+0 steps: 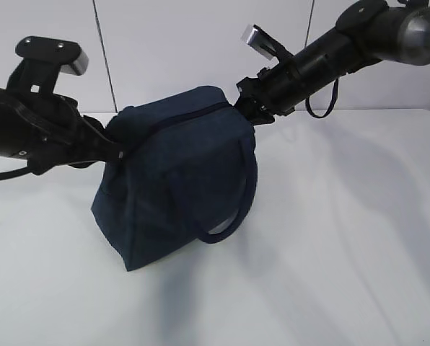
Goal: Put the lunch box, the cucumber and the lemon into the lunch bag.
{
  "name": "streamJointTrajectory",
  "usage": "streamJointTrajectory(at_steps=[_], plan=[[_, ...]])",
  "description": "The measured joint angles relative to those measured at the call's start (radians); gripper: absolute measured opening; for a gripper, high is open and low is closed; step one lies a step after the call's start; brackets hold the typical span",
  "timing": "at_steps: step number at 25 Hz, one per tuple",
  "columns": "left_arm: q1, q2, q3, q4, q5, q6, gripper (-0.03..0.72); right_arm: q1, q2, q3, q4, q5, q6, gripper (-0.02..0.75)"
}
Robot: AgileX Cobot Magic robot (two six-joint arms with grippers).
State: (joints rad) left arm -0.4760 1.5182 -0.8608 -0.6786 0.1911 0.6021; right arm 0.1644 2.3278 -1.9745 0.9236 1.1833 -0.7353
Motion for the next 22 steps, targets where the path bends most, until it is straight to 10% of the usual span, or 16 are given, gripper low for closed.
streamJointTrajectory(at_steps=[15,22], plan=[[0.161,0.046,0.0,0.009,-0.081,0.002,0.026,0.127,-0.023,-0.002,-0.033,0.014,0.021,-0.013],[0.165,0.047,0.0,0.107,-0.084,0.002,0.449,0.127,-0.023,-0.002,-0.04,0.014,0.021,-0.013]])
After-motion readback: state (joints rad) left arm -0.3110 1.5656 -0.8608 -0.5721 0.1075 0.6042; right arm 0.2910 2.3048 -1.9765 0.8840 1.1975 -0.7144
